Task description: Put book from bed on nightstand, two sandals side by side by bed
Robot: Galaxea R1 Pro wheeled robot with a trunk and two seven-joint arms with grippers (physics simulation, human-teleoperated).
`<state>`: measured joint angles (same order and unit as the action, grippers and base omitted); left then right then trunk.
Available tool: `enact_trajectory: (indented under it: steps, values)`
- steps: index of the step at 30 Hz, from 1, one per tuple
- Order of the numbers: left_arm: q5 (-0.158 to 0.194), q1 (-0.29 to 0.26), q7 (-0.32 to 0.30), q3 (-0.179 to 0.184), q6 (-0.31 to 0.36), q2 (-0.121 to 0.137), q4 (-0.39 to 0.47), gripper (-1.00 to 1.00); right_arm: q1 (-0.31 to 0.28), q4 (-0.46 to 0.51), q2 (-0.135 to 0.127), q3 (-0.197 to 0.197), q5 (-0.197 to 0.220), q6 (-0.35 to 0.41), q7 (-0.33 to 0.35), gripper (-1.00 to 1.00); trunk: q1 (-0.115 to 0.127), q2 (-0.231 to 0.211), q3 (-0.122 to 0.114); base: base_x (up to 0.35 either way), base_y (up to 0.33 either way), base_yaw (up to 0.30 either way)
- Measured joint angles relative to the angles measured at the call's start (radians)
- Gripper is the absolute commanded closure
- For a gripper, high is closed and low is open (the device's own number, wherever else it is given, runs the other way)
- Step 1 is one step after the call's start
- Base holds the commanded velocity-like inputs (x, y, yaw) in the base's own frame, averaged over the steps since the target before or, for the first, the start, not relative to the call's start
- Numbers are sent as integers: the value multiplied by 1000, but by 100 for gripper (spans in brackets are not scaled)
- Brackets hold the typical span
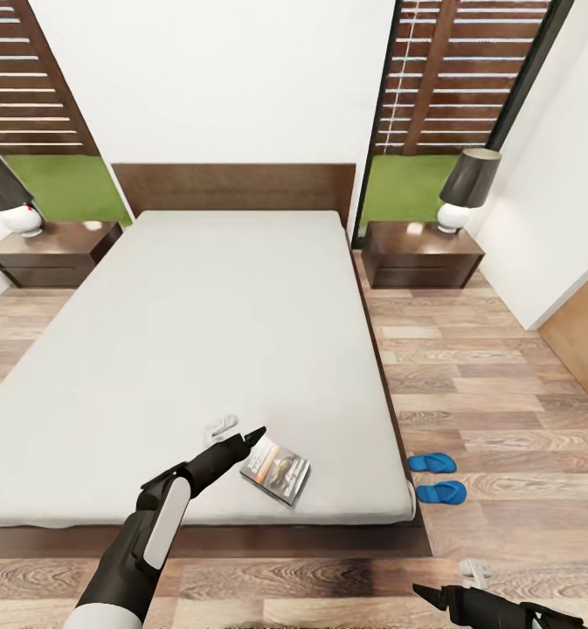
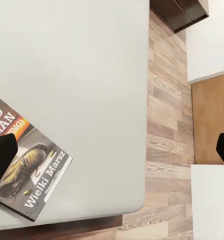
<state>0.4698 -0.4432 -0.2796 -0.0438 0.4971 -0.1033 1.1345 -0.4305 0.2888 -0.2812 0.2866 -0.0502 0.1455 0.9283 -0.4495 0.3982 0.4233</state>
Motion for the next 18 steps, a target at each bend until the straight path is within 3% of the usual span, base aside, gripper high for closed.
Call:
enact_trajectory:
  steps: [11, 18]
  values:
    - [-1, 0, 6, -9, -35, -1, -3, -100, 0, 0, 0, 0, 0, 0, -1, -100, 0, 0, 17, 0, 0, 0]
    - [-1, -1, 8, -59, -77, -1, -3, -100, 0, 0, 0, -1, 0, 0, -1, -100, 0, 0, 29, 0, 0, 0]
